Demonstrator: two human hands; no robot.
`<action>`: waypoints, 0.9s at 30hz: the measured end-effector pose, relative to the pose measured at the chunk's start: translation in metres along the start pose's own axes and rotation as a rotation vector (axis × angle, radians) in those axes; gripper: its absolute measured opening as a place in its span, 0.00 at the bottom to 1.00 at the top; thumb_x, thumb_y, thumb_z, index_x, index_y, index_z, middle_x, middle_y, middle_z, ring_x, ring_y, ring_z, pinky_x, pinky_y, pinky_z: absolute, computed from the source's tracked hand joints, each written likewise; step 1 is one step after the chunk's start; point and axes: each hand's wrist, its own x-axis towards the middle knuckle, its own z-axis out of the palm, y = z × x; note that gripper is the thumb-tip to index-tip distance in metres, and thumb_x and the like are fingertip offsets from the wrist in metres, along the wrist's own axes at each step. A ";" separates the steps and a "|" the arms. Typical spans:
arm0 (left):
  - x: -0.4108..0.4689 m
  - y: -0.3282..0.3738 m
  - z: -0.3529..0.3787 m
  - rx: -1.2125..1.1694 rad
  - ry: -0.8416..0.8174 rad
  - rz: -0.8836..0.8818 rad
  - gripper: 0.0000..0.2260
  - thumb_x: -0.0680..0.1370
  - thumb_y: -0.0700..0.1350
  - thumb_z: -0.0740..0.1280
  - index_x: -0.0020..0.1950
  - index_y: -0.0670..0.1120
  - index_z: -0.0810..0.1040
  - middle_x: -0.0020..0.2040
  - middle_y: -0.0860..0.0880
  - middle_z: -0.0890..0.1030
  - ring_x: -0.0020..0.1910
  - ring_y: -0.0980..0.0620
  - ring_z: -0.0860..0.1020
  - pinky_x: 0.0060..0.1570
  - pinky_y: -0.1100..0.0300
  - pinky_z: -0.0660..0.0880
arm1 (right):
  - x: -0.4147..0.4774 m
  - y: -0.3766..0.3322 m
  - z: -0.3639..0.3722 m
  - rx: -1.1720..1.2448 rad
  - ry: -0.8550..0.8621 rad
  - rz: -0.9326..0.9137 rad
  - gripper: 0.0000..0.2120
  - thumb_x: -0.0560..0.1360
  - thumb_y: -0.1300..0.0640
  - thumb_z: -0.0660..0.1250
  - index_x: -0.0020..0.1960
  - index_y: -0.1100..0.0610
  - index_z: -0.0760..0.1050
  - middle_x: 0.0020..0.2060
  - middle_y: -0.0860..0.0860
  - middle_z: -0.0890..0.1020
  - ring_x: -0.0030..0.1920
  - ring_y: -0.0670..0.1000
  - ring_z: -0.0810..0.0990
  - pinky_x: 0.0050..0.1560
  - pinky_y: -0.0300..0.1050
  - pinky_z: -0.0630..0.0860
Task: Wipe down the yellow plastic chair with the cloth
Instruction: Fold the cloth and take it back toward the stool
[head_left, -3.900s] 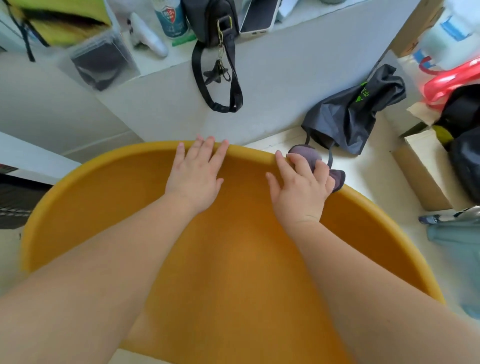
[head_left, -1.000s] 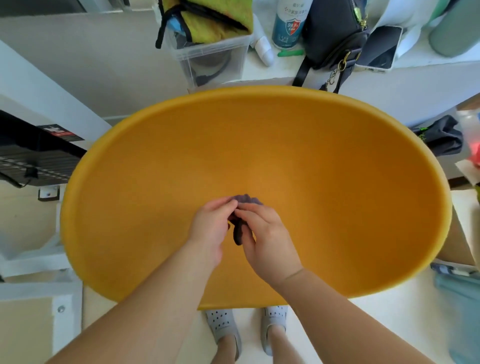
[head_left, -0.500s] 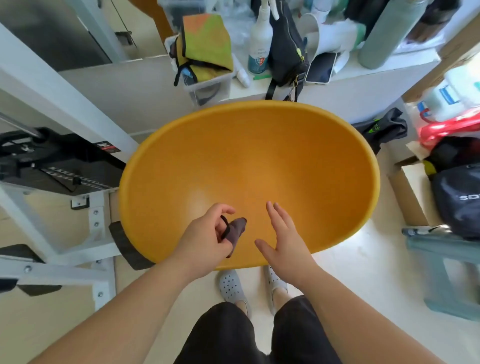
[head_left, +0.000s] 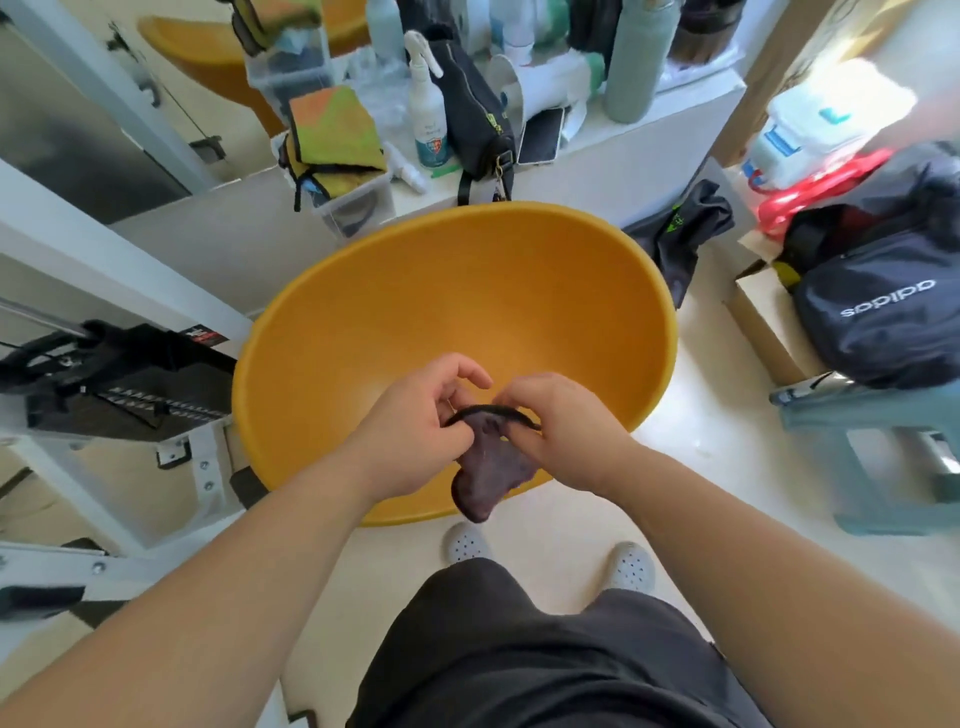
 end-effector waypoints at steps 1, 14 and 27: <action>0.004 0.002 0.007 0.048 0.030 -0.007 0.21 0.69 0.37 0.63 0.54 0.60 0.75 0.39 0.51 0.79 0.35 0.45 0.78 0.38 0.49 0.77 | -0.006 0.009 -0.008 0.042 0.025 0.075 0.03 0.77 0.54 0.65 0.50 0.52 0.75 0.41 0.50 0.80 0.45 0.56 0.78 0.45 0.54 0.75; 0.086 0.077 0.219 0.173 0.155 -0.236 0.11 0.82 0.48 0.66 0.45 0.44 0.82 0.36 0.50 0.79 0.35 0.51 0.75 0.33 0.59 0.67 | -0.179 0.208 -0.143 0.030 -0.118 0.352 0.12 0.72 0.45 0.76 0.41 0.51 0.78 0.36 0.49 0.78 0.39 0.52 0.76 0.39 0.47 0.72; 0.183 0.169 0.413 0.163 -0.261 -0.283 0.26 0.67 0.33 0.68 0.62 0.51 0.70 0.55 0.43 0.81 0.55 0.43 0.81 0.55 0.44 0.80 | -0.360 0.381 -0.206 0.959 0.692 0.943 0.11 0.78 0.61 0.70 0.56 0.49 0.76 0.43 0.57 0.81 0.42 0.55 0.80 0.50 0.54 0.84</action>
